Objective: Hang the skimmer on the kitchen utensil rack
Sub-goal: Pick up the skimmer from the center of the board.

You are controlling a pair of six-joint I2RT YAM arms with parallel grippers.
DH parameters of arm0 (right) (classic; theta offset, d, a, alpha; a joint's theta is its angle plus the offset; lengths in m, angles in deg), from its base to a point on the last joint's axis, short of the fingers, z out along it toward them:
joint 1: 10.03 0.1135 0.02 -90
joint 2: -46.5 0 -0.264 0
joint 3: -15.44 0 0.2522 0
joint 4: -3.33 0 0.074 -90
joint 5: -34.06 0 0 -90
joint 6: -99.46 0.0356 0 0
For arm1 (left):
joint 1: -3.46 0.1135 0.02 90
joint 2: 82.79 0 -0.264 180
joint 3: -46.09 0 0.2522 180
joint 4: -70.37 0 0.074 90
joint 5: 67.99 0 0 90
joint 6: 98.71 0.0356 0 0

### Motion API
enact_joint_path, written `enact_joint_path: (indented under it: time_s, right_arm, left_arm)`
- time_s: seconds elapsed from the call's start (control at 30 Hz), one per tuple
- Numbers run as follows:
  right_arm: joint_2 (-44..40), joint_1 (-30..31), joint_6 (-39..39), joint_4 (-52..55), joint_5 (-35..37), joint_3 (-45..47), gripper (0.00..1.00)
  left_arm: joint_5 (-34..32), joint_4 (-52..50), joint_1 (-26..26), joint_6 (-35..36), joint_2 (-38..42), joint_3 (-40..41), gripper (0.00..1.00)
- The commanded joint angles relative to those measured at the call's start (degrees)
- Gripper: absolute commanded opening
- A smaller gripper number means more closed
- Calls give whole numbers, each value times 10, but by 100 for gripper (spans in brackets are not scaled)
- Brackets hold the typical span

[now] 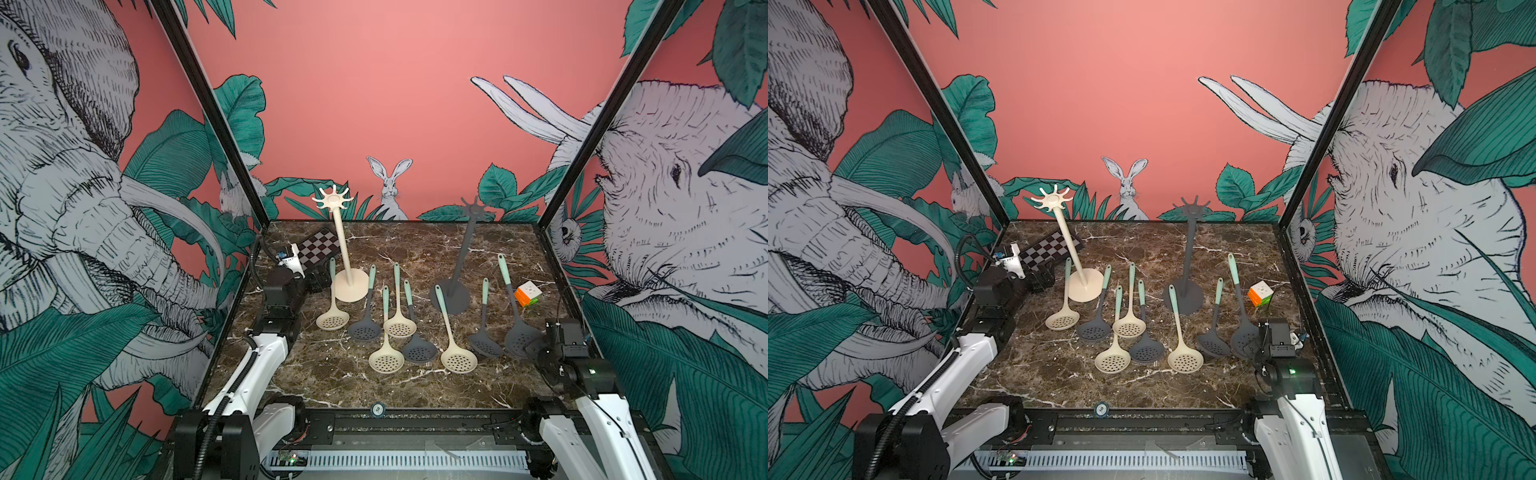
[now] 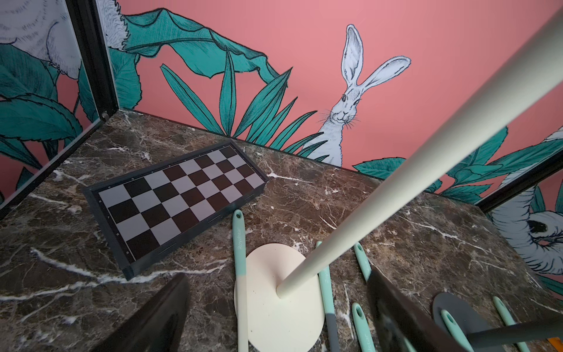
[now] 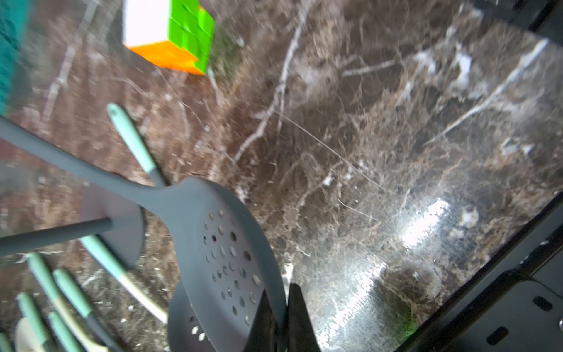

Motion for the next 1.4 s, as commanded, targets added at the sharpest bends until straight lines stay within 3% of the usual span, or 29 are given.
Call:
enact_joint_path:
  time_s: [0.0, 0.17, 0.3, 0.47, 0.57, 0.73, 0.8, 0.87, 1.0, 1.13, 1.37]
  right_arm:
    - [-3, -1, -23, 4, 39, -42, 0]
    - [-21, -1, -66, -50, 38, -83, 0]
    - [-66, -1, -124, -163, 12, -108, 0]
    - [-61, -1, -167, -225, -1, -185, 0]
    - [-33, -1, -191, -263, -56, -231, 0]
    - [49, 2, -177, -336, -226, -284, 0]
    - [70, 25, -168, -379, -251, -282, 0]
    - [91, 83, -190, -387, -224, -290, 0]
    - [149, 232, -232, -410, -144, -302, 0]
    - [196, 283, -218, -462, -142, -300, 0]
    - [240, 331, -197, -524, -124, -279, 0]
  left_arm:
    - [0, -14, 0, -5, 19, -25, 92]
    - [12, -18, 0, -17, 43, -37, 90]
    - [23, 10, 0, -41, 104, -39, 89]
    - [35, 56, 1, -49, 168, -59, 88]
    - [82, 77, 0, -53, 179, -86, 87]
    - [230, 130, -1, -97, 148, -154, 81]
    - [277, 173, -6, -127, 126, -176, 79]
    - [309, 189, -25, -138, 106, -198, 77]
    - [311, 143, -109, -68, 69, -254, 75]
    - [296, 128, -178, -45, 28, -292, 72]
    - [252, 173, -253, -43, -30, -301, 67]
